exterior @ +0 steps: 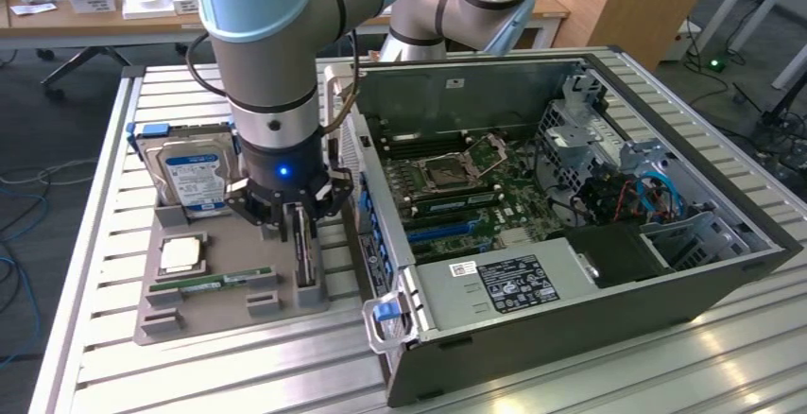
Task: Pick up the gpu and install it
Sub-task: 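Pick up the gpu and move the gpu toward the slot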
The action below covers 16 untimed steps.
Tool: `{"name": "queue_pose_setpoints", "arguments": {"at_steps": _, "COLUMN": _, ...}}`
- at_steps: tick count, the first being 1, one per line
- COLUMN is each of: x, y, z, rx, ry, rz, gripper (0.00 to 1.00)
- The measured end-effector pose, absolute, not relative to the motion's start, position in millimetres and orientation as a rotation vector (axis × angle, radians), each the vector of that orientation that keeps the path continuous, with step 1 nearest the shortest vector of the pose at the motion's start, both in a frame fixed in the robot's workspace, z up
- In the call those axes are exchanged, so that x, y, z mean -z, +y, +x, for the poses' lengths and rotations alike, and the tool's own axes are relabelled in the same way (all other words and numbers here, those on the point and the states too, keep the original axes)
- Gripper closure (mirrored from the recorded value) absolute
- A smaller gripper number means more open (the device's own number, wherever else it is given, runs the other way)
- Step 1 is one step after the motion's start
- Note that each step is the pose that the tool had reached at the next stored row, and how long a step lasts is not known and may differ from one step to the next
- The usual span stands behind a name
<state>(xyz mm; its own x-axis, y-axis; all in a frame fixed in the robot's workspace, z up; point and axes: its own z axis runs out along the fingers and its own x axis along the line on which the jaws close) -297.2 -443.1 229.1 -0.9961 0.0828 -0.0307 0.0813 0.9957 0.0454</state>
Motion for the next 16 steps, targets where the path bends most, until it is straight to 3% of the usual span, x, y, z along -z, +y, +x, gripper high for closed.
{"name": "queue_pose_setpoints", "arguments": {"at_steps": 16, "x": -227.2, "y": -443.1, "z": -297.2, "rx": -0.069, "ry": 3.106, "rz": 0.128, "gripper": 0.58}}
